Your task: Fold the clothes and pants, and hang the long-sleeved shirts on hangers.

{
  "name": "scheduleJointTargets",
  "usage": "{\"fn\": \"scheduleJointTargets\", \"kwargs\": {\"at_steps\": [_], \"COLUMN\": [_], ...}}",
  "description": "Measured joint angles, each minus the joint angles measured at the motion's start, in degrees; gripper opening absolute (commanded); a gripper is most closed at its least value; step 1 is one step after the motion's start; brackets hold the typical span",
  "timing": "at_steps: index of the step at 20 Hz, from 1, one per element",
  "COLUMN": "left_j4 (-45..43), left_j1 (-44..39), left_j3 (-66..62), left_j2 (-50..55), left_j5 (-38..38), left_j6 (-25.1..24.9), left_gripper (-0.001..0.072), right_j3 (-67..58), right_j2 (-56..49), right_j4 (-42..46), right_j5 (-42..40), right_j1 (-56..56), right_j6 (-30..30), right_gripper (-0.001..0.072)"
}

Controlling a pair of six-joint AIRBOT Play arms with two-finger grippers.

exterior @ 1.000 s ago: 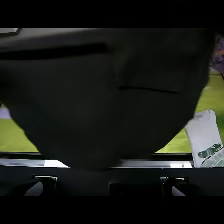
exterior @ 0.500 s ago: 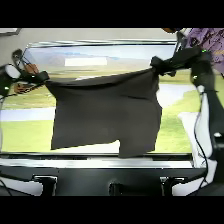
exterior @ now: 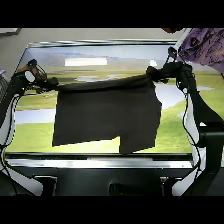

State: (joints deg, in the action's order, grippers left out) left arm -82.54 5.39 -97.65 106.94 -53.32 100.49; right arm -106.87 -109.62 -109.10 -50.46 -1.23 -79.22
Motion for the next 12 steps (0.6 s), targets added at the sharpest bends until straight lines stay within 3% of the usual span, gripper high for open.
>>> {"fn": "scheduleJointTargets", "kwargs": {"at_steps": [6, 12], "left_j4": [0.6, 0.8], "left_j1": [-0.1, -0.4], "left_j3": [-0.1, 0.2], "left_j2": [0.4, 0.8], "left_j5": [-16.3, -22.2], "left_j6": [0.0, 0.1], "left_gripper": [0.0015, 0.0017], "right_j3": [0.0, 0.0], "right_j2": [0.0, -0.2], "right_j4": [8.2, 11.6], "right_j5": [-14.2, -23.4], "right_j1": [0.0, 0.0], "right_j6": [3.9, 4.2], "right_gripper": [0.0028, 0.0029]}}
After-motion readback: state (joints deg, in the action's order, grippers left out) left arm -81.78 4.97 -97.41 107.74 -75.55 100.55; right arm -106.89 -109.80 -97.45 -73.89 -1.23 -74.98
